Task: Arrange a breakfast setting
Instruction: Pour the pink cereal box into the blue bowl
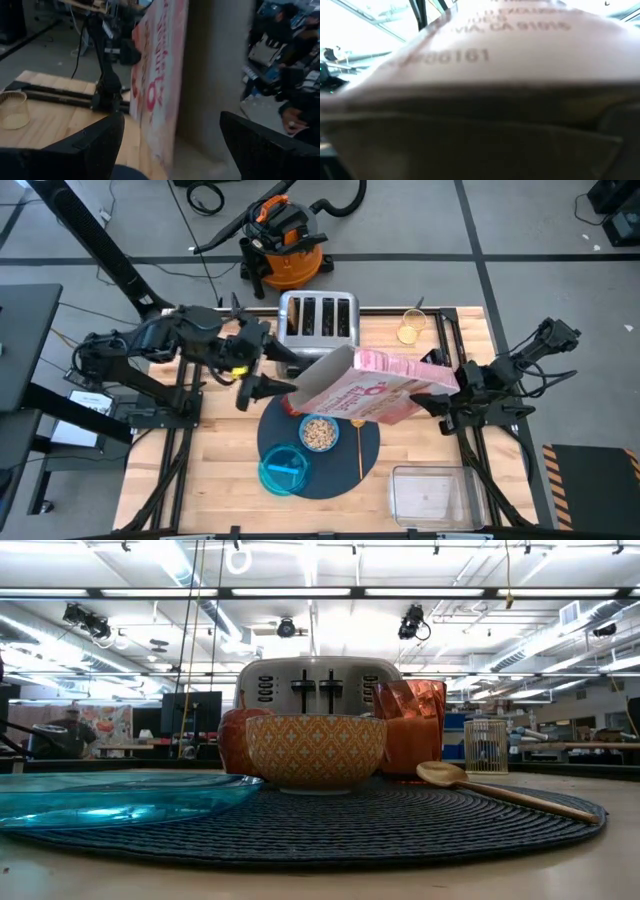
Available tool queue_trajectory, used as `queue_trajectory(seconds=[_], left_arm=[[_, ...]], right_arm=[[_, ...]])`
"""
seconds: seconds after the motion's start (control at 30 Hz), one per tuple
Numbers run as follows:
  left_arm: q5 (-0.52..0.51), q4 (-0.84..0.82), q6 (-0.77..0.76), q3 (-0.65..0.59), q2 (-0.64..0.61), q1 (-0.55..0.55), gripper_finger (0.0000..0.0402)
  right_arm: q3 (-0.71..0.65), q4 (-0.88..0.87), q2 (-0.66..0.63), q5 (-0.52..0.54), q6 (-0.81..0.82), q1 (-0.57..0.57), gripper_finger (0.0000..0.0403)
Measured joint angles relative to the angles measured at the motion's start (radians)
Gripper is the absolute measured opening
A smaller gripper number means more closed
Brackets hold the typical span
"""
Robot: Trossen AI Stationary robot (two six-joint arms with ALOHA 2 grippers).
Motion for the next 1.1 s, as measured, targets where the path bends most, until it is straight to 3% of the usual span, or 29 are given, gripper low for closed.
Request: queue_trajectory(seconds=[0.17, 0.33, 0.47, 0.67, 0.9, 1.1], left_arm=[[-0.015, 0.033, -0.009, -0.001, 0.073, 0.000, 0.0324], [-0.010, 0.041, -0.020, -0.001, 0.152, 0.001, 0.0278], [-0.004, 0.046, -0.021, -0.001, 0.172, -0.001, 0.0198], [-0.013, 0.046, -0.036, -0.001, 0.170, -0.007, 0.0024], [-0.029, 0.046, -0.041, -0.001, 0.171, -0.003, 0.0005], [-0.041, 0.045, -0.040, -0.001, 0.171, 0.010, 0.0003]], right_arm=[[0.000, 0.002, 0.023, -0.001, 0.016, -0.018, 0.0165], [0.000, 0.003, 0.042, -0.004, 0.044, -0.034, 0.0165], [-0.002, -0.001, 0.047, -0.010, 0.047, -0.036, 0.0165], [-0.002, -0.002, 0.047, -0.006, 0.048, -0.037, 0.0165], [-0.001, 0.000, 0.047, 0.032, 0.062, -0.037, 0.0181], [-0.001, -0.002, 0.047, 0.057, 0.071, -0.037, 0.0237]])
